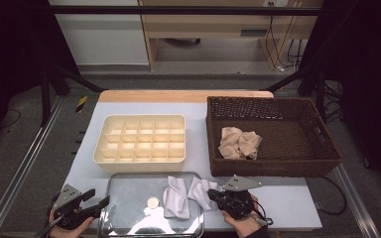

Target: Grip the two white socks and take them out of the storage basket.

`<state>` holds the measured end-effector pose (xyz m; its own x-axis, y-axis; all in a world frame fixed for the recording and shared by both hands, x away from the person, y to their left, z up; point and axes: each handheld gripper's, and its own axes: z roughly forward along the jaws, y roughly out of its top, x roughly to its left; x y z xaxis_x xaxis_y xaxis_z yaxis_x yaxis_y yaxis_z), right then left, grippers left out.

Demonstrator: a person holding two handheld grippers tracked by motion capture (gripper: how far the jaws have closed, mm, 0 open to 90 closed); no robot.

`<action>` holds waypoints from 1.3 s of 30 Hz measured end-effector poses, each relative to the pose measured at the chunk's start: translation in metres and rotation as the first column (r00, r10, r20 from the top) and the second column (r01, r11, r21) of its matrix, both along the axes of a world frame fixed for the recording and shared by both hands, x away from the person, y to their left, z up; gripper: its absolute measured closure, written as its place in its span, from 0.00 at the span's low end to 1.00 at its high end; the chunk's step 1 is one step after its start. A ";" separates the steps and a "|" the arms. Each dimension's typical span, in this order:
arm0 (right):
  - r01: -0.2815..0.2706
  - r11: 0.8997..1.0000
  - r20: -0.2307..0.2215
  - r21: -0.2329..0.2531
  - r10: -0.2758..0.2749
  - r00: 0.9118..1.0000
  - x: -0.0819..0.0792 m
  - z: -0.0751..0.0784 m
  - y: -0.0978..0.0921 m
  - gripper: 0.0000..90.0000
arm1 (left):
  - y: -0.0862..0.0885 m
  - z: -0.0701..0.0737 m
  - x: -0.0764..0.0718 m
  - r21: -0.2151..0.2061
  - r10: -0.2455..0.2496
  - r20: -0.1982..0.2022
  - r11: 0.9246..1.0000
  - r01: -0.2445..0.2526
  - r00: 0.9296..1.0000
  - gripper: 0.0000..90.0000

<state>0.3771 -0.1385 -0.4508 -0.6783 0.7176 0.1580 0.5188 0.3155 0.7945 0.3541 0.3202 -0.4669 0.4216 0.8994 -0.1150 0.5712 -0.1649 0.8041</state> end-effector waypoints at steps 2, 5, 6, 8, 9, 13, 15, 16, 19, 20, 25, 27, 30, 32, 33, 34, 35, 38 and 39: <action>0.006 1.000 -0.006 -0.013 -0.006 1.000 0.000 -0.003 0.000 0.96 | 0.000 0.001 0.000 0.000 -0.002 0.003 1.000 0.002 1.000 0.40; 0.011 0.999 -0.007 -0.036 -0.011 1.000 0.001 -0.007 0.002 0.96 | 0.000 0.001 0.000 -0.007 0.001 0.009 1.000 -0.001 1.000 0.40; 0.012 0.999 -0.003 -0.050 -0.012 1.000 0.002 -0.009 0.003 0.96 | 0.000 0.001 0.000 -0.008 0.001 0.009 1.000 -0.001 1.000 0.40; 0.012 0.998 0.000 -0.068 -0.012 1.000 0.002 -0.011 0.004 0.96 | 0.000 0.002 0.000 -0.006 0.001 0.010 1.000 -0.001 1.000 0.40; 0.013 0.997 -0.005 -0.071 -0.013 1.000 0.002 -0.012 0.004 0.96 | 0.000 0.002 0.000 -0.007 0.002 0.011 1.000 -0.002 1.000 0.41; 0.018 0.995 -0.010 -0.095 -0.019 1.000 0.002 -0.015 0.006 0.96 | 0.001 0.002 0.001 -0.008 0.004 0.012 1.000 -0.004 1.000 0.41; 0.024 0.994 -0.006 -0.107 -0.024 1.000 0.002 -0.017 0.006 0.96 | 0.000 0.001 0.001 -0.007 0.003 0.009 1.000 -0.003 1.000 0.42; 0.027 0.992 -0.008 -0.120 -0.028 1.000 0.002 -0.017 0.006 0.95 | 0.000 0.001 0.001 -0.007 0.002 0.009 1.000 -0.002 1.000 0.42; 0.044 0.990 -0.007 -0.137 -0.046 0.999 0.003 -0.019 0.002 0.94 | 0.000 0.001 0.001 -0.006 0.001 0.010 1.000 -0.001 1.000 0.42; 0.052 0.989 -0.010 -0.137 -0.054 0.999 0.002 -0.019 0.000 0.94 | 0.000 0.002 0.001 -0.010 0.002 0.011 1.000 -0.001 1.000 0.43; 0.067 0.991 0.002 -0.120 -0.067 0.998 0.001 -0.018 -0.008 0.90 | 0.000 0.004 0.004 -0.006 0.005 0.017 1.000 -0.005 1.000 0.44; 0.068 0.991 0.005 -0.116 -0.068 0.998 0.001 -0.018 -0.010 0.90 | -0.002 0.006 0.006 -0.001 -0.003 0.023 1.000 0.003 1.000 0.44; 0.075 0.991 0.015 -0.111 -0.073 0.997 0.000 -0.014 -0.012 0.90 | -0.005 0.013 0.008 0.013 -0.017 0.034 1.000 0.016 0.999 0.44; 0.083 0.991 0.033 -0.107 -0.080 0.996 0.000 -0.010 -0.014 0.90 | -0.005 0.019 0.008 0.006 -0.019 0.043 1.000 0.018 0.999 0.44; 0.086 0.991 0.036 -0.103 -0.082 0.996 -0.001 -0.008 -0.015 0.90 | -0.005 0.022 0.009 -0.001 -0.024 0.049 1.000 0.024 0.999 0.44; 0.088 0.991 0.039 -0.105 -0.084 0.996 -0.001 -0.007 -0.016 0.90 | -0.005 0.025 0.009 -0.005 -0.023 0.056 1.000 0.024 0.998 0.44; 0.092 0.991 0.043 -0.102 -0.088 0.995 -0.001 -0.007 -0.017 0.90 | -0.006 0.028 0.009 -0.003 -0.022 0.064 1.000 0.022 0.998 0.44; 0.101 0.989 0.037 -0.107 -0.098 0.995 0.001 -0.006 -0.018 0.91 | -0.007 0.038 0.008 -0.010 -0.034 0.082 0.999 0.034 0.996 0.44; 0.102 0.989 0.040 -0.111 -0.098 0.994 0.001 -0.007 -0.018 0.92 | -0.009 0.042 0.008 -0.006 -0.036 0.087 0.999 0.036 0.996 0.44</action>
<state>0.3783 -0.1565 -0.4573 -0.6060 0.7938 0.0506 0.5255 0.3518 0.7747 0.3621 0.3115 -0.4254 0.4625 0.8827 -0.0832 0.4928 -0.1779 0.8518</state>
